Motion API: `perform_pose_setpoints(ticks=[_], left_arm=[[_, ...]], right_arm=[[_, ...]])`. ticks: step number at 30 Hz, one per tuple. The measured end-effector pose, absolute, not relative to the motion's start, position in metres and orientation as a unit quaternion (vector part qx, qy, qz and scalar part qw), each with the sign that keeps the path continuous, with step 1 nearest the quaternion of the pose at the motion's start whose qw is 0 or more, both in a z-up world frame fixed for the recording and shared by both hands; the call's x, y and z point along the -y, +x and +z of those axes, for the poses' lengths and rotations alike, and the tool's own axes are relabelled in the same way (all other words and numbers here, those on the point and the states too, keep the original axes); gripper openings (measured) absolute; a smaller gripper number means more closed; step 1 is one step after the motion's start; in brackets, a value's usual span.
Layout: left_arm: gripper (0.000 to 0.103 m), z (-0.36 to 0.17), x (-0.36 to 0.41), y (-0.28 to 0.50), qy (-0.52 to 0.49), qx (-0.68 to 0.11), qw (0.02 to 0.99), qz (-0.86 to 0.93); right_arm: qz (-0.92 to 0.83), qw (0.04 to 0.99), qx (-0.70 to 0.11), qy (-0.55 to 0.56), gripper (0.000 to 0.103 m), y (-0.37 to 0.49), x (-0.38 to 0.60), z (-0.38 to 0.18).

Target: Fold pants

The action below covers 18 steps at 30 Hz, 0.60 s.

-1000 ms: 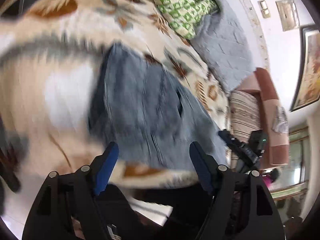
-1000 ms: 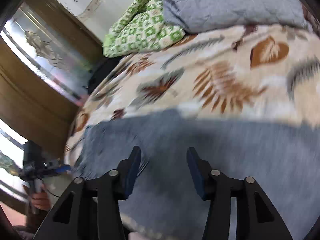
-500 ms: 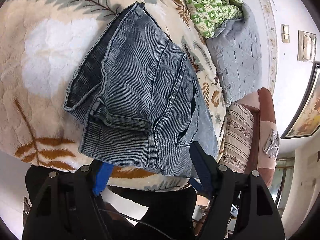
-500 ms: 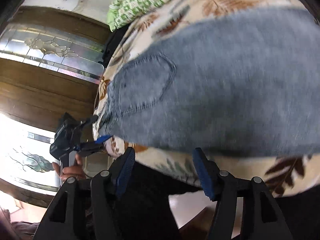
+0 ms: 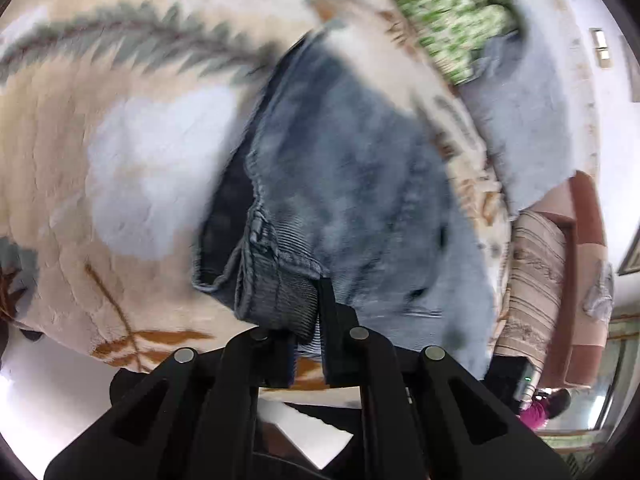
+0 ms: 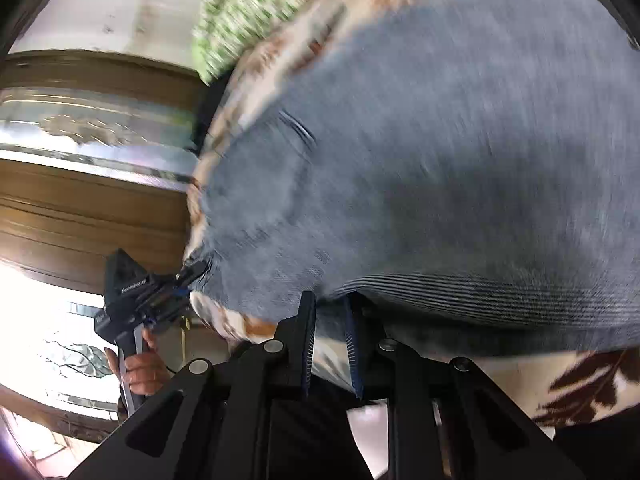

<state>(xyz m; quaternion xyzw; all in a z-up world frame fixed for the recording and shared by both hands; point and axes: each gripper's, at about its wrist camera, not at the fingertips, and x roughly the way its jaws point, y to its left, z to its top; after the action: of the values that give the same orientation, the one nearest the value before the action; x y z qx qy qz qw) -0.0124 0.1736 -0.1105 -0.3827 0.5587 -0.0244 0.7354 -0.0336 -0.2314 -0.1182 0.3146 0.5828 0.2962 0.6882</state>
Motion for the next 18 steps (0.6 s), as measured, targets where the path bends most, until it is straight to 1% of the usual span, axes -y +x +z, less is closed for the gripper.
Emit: perform_pose_setpoints(ticks=[3, 4, 5, 6, 7, 8, 9, 11, 14, 18], left_arm=[[0.014, -0.109, -0.180, -0.024, -0.402, -0.546, 0.735, -0.033], [0.019, -0.105, -0.181, -0.027, -0.396, -0.545, 0.738, -0.035], [0.022, -0.103, -0.181, -0.030, -0.392, -0.545, 0.740, -0.037], [0.030, -0.101, -0.181, -0.032, -0.390, -0.545, 0.741, -0.039], [0.039, -0.098, -0.180, -0.034, -0.391, -0.543, 0.742, -0.042], [0.043, -0.097, -0.180, -0.036, -0.393, -0.541, 0.742, -0.042], [0.047, -0.096, -0.178, -0.037, -0.394, -0.539, 0.743, -0.041], [0.049, -0.095, -0.172, -0.035, -0.391, -0.541, 0.744, -0.040], [0.052, -0.096, -0.164, -0.026, -0.379, -0.552, 0.742, -0.028], [0.054, -0.097, -0.155, -0.019, -0.361, -0.565, 0.742, -0.005]], right_arm=[[0.291, 0.689, -0.576, 0.329, 0.019, -0.039, 0.248, -0.114], [0.289, 0.695, -0.568, 0.332, 0.022, -0.040, 0.256, -0.110], [0.278, 0.709, -0.549, 0.344, 0.027, -0.041, 0.277, -0.103], [0.262, 0.722, -0.532, 0.357, 0.031, -0.040, 0.297, -0.097], [0.248, 0.731, -0.521, 0.365, 0.036, -0.038, 0.310, -0.093], [0.217, 0.750, -0.499, 0.375, 0.039, -0.037, 0.340, -0.086], [0.188, 0.766, -0.483, 0.380, 0.041, -0.035, 0.365, -0.082], [0.105, 0.803, -0.449, 0.378, 0.043, -0.030, 0.427, -0.071], [0.011, 0.831, -0.413, 0.372, 0.055, -0.016, 0.500, -0.063], [-0.023, 0.824, -0.427, 0.372, 0.056, 0.015, 0.532, -0.081]])
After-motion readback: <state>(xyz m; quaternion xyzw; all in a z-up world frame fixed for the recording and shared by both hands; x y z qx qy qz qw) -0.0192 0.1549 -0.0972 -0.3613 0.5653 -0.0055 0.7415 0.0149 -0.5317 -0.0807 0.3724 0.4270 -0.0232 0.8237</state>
